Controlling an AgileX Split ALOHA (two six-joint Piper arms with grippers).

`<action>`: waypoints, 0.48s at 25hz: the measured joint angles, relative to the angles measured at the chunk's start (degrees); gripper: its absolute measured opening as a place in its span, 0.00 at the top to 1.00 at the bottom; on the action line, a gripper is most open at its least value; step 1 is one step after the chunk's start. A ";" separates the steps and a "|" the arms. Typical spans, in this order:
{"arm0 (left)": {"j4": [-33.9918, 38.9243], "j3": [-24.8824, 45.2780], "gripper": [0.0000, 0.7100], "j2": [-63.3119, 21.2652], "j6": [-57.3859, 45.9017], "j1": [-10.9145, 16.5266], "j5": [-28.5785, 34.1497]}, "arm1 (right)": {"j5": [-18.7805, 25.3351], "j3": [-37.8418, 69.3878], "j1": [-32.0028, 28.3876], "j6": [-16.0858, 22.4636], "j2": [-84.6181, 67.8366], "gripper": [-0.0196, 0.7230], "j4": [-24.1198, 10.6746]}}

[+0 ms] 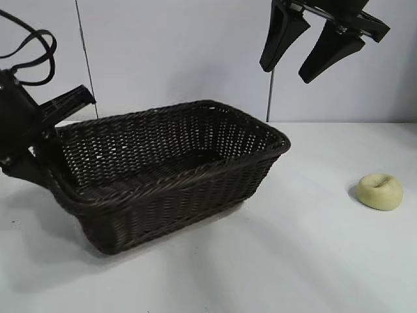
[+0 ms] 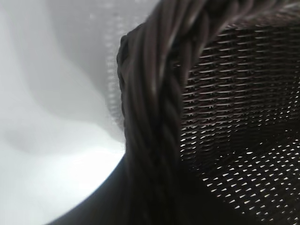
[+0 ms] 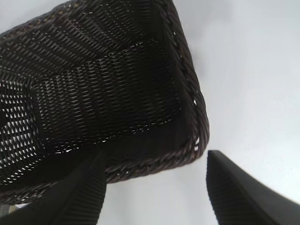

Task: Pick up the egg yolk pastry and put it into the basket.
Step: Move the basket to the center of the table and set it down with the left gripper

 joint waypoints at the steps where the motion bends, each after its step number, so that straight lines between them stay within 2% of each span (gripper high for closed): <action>1: 0.00 -1.43 0.86 1.11 1.27 0.00 1.31 | 0.00 0.00 0.00 0.00 0.00 0.36 0.00; 12: 0.58 -14.26 0.86 11.01 16.97 0.05 11.54 | 0.10 0.00 0.00 0.00 0.00 0.36 0.00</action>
